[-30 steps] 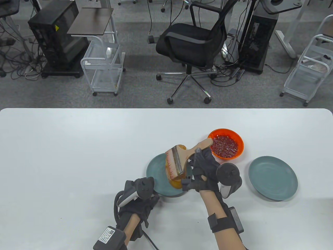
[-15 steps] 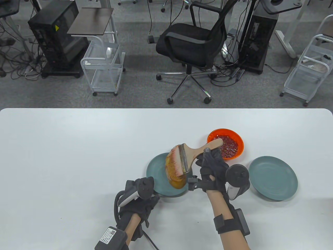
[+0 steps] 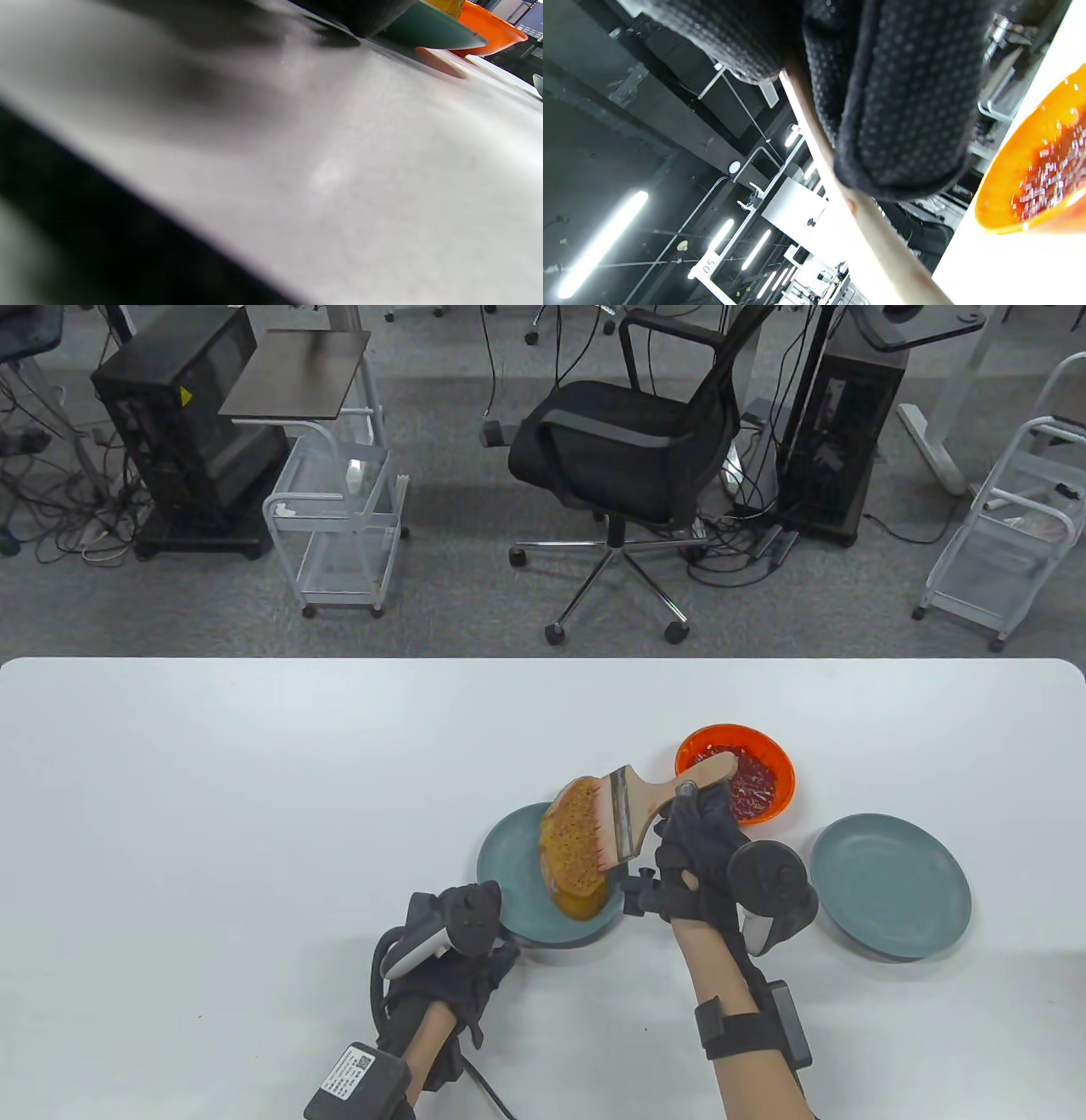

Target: Dip brush into ketchup and spread onto bread slice

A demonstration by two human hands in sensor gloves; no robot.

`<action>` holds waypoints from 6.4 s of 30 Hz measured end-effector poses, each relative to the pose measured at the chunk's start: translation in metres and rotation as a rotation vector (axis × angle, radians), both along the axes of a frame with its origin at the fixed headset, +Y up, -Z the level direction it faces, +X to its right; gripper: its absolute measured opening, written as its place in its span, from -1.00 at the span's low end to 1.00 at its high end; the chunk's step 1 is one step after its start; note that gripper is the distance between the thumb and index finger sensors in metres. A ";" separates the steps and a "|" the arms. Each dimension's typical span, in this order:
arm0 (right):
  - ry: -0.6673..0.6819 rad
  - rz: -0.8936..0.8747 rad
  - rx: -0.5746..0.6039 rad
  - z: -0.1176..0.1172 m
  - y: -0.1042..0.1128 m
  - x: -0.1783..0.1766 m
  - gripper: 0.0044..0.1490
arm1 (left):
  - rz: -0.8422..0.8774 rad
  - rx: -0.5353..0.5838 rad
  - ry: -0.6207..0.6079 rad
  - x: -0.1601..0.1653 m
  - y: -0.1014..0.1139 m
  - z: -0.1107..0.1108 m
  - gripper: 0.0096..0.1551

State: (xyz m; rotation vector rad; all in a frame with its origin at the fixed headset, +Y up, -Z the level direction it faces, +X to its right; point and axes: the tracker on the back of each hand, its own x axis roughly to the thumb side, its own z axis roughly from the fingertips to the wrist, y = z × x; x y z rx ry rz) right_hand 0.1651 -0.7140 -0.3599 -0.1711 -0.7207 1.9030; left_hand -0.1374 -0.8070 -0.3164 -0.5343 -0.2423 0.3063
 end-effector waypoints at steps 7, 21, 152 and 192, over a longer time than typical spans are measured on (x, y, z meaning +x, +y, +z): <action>0.110 -0.067 -0.068 -0.003 -0.017 -0.026 -0.36 | 0.008 -0.002 -0.004 0.000 0.000 0.000 -0.13; 0.108 -0.097 -0.038 -0.002 -0.012 -0.017 -0.36 | 0.007 -0.004 -0.009 -0.001 -0.001 0.000 -0.13; -0.143 0.626 -0.133 -0.092 0.043 0.050 -0.36 | 0.013 -0.016 -0.026 -0.001 -0.002 0.000 -0.12; 0.150 0.177 -0.061 -0.007 0.018 -0.046 -0.36 | 0.018 -0.022 -0.032 -0.003 -0.002 -0.001 -0.12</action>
